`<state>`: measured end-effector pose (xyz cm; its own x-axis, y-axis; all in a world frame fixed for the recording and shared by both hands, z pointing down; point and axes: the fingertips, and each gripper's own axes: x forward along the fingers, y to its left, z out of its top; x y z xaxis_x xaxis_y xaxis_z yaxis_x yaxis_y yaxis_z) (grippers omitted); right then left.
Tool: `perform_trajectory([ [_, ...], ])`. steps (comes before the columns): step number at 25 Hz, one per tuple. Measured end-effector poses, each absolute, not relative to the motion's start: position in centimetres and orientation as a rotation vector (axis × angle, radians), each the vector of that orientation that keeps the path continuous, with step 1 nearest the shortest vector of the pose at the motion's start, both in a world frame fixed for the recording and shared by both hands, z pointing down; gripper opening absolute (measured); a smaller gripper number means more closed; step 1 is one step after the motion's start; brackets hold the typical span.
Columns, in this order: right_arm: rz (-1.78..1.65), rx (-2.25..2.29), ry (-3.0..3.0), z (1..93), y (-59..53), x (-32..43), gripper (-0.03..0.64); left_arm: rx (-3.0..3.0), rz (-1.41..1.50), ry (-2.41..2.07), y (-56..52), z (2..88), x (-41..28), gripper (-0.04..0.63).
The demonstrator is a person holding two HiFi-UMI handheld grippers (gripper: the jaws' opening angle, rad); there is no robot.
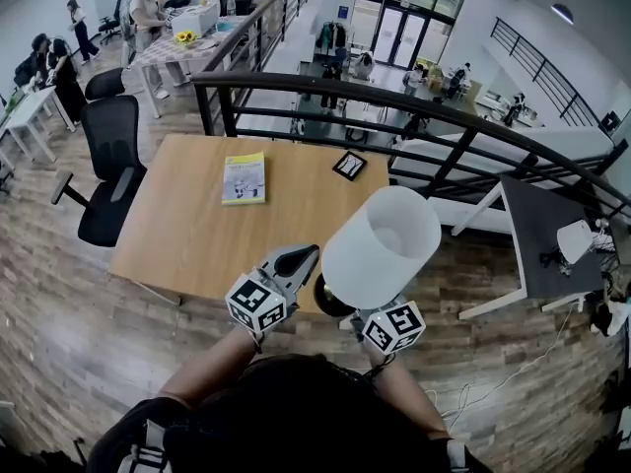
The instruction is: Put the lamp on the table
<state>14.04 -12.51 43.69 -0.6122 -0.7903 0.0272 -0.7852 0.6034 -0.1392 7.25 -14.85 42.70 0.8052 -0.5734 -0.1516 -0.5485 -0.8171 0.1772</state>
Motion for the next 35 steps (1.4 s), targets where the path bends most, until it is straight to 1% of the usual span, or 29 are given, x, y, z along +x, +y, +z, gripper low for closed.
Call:
perform_trajectory([
  [9,-0.212,-1.357,2.789,43.6,-13.5,21.1,0.115,2.851,-0.311,-0.919,-15.9,42.6,13.9,0.008],
  [17,-0.226,-1.379,2.764,44.3,-14.2,23.6,0.115,2.864,-0.296,-0.89,-16.9,43.0,16.5,0.008],
  [24,-0.232,-1.384,2.759,44.6,-15.3,23.8,0.115,2.871,-0.299,-0.874,-18.4,42.8,17.0,0.008],
  [35,-0.244,-1.414,2.766,45.0,-18.5,22.1,0.115,2.862,-0.311,-0.845,-21.7,43.2,15.4,0.008],
])
